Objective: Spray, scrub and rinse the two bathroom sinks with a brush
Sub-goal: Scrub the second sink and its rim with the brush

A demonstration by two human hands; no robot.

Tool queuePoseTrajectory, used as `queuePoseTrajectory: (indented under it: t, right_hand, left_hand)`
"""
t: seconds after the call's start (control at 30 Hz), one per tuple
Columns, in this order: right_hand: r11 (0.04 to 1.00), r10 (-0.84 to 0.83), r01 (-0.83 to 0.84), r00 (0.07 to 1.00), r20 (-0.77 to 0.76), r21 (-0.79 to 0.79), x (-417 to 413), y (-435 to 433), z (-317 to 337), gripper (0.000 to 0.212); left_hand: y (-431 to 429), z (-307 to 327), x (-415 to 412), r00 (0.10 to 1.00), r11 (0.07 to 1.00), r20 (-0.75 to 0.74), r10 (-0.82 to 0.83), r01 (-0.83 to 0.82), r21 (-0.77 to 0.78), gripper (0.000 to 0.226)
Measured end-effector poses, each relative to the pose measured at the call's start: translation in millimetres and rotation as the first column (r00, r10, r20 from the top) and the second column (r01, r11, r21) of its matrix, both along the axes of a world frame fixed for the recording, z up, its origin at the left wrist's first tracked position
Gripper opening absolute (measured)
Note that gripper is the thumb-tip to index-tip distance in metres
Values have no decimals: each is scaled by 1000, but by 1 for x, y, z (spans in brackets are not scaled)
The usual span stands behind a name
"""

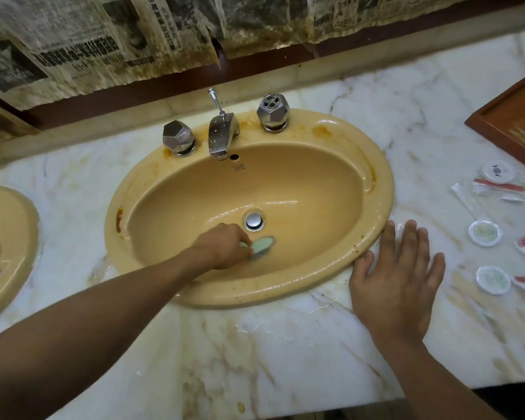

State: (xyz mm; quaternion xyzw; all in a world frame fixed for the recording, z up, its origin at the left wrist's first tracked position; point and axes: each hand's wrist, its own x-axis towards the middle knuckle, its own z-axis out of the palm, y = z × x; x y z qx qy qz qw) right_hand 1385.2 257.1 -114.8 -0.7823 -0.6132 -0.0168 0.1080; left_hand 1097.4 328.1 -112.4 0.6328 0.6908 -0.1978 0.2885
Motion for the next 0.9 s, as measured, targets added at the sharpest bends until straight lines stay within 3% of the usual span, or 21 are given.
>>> queuePoseTrajectory:
  t: [0.1, 0.23, 0.4, 0.53, 0.73, 0.9]
  right_hand:
    - [1000, 0, 0, 1000, 6, 4, 0, 0, -1, 63]
    - [1000, 4, -4, 1000, 13, -5, 1, 0, 0, 63]
    - [1000, -4, 4, 1000, 6, -6, 0, 1, 0, 63]
    - [1000, -4, 4, 1000, 7, -15, 0, 1, 0, 63]
    - [1000, -6, 6, 1000, 1, -11, 0, 0, 0, 63]
    - [1000, -1, 2, 1000, 1, -9, 0, 0, 1, 63]
  left_hand:
    - [12, 0, 13, 982, 983, -87, -167, 173, 66, 33]
    - [23, 3, -29, 924, 945, -265, -274, 310, 103, 39]
    - [17, -2, -23, 888, 917, -316, -335, 384, 107, 36]
    - [15, -14, -10, 907, 923, -293, -302, 355, 150, 35]
    - [-1, -2, -58, 915, 937, -303, -266, 319, 141, 39]
    - [13, -21, -11, 951, 944, -209, -226, 267, 193, 36]
